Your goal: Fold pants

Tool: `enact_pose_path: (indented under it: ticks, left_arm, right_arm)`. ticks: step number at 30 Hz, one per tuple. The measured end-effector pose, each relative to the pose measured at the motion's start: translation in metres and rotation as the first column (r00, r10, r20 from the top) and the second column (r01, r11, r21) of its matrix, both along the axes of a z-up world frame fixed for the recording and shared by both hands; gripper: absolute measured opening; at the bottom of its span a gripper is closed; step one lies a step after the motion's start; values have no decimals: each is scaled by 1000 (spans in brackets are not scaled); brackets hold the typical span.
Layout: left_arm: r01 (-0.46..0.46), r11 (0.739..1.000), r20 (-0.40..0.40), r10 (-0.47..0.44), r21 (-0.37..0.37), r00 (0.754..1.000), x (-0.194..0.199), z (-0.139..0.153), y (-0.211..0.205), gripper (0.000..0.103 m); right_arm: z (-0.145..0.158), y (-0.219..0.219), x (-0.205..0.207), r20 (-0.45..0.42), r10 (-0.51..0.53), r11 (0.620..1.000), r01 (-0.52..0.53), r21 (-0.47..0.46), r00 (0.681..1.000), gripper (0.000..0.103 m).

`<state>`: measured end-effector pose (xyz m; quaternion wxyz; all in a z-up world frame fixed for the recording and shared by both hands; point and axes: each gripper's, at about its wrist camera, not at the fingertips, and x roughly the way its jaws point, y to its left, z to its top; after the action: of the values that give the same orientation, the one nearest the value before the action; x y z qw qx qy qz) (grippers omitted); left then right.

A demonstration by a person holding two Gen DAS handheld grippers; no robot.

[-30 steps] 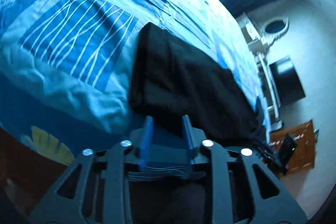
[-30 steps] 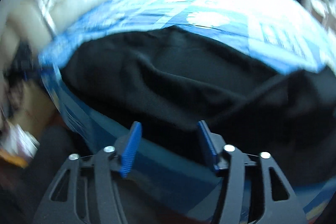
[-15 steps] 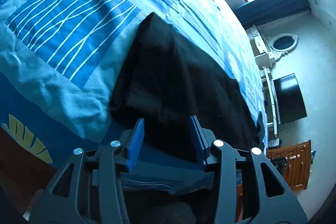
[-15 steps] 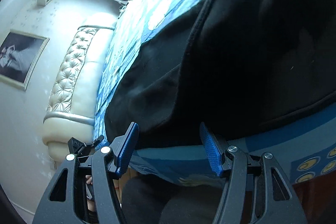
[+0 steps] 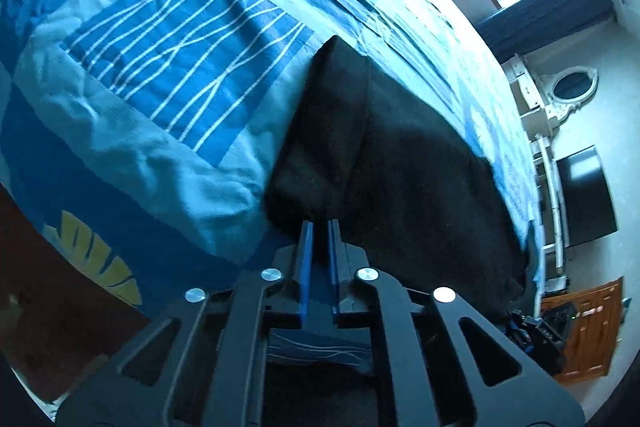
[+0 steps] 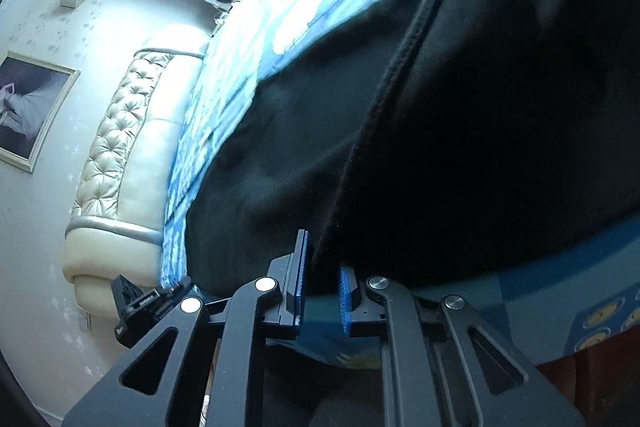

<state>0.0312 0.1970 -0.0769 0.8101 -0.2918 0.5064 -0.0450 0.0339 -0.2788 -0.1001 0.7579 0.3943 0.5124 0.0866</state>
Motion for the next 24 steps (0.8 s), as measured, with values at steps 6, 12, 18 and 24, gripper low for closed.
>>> enact_pose_path:
  ticks: [6,12,18,24]
  left_arm:
    - [-49,999,-43,50,17,998,-6,-17,25,0]
    - [27,978,55,-39,208,998,-16,21,9,9]
    - [34,934,190,-109,356,976,-2,58,-46,70]
    - [64,919,235,-167,390,958,24,60,-91,82]
  right_arm:
    - [-6,-11,-2,-10,-7,998,8,63,1000,17]
    - [44,-53,-14,85,-10,996,17,-82,996,41]
    - [90,-171,-43,199,-259,931,299,-210,945,57]
    - [89,-319,-111,205,-674,674,705,-222,710,57]
